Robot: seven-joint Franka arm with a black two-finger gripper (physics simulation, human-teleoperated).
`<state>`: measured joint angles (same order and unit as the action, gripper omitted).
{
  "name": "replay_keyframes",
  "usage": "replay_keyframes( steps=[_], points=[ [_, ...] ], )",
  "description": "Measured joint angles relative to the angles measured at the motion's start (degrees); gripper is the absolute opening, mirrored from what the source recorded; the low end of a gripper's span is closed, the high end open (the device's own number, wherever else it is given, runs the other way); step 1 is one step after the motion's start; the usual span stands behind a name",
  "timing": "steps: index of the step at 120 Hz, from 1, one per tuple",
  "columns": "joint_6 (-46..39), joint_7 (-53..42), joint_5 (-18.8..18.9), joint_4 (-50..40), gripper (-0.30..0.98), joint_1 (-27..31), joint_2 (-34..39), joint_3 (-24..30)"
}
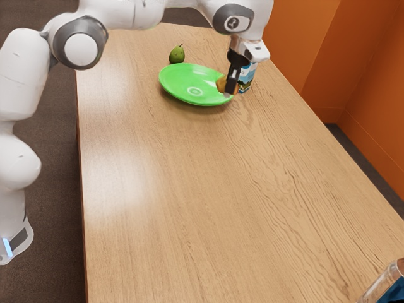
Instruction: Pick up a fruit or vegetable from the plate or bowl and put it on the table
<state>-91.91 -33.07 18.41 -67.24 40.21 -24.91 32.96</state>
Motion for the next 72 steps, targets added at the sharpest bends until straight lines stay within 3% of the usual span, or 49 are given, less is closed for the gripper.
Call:
replay_keyframes(
  steps=[14, 32, 44, 56, 64, 72],
  points=[
    [2.0, 2.7, -0.1, -4.5, 0.32, -0.5, 0.3, 5.4],
    [3.2, 5.9, -0.1, -5.2, 0.3, -0.2, -3.8, 6.8],
    [3.6, 7.7, -0.3, -5.2, 0.48, -0.3, -4.5, 6.8],
    [3.9, 9.1, -0.3, -4.6, 0.59, -2.2, -3.2, 6.5],
    [4.1, 10.0, -0.2, -3.6, 0.62, -9.7, 4.2, -0.6],
    [4.4, 11.2, -0.2, -7.0, 0.65, -25.7, 15.8, -17.9]
  ],
)
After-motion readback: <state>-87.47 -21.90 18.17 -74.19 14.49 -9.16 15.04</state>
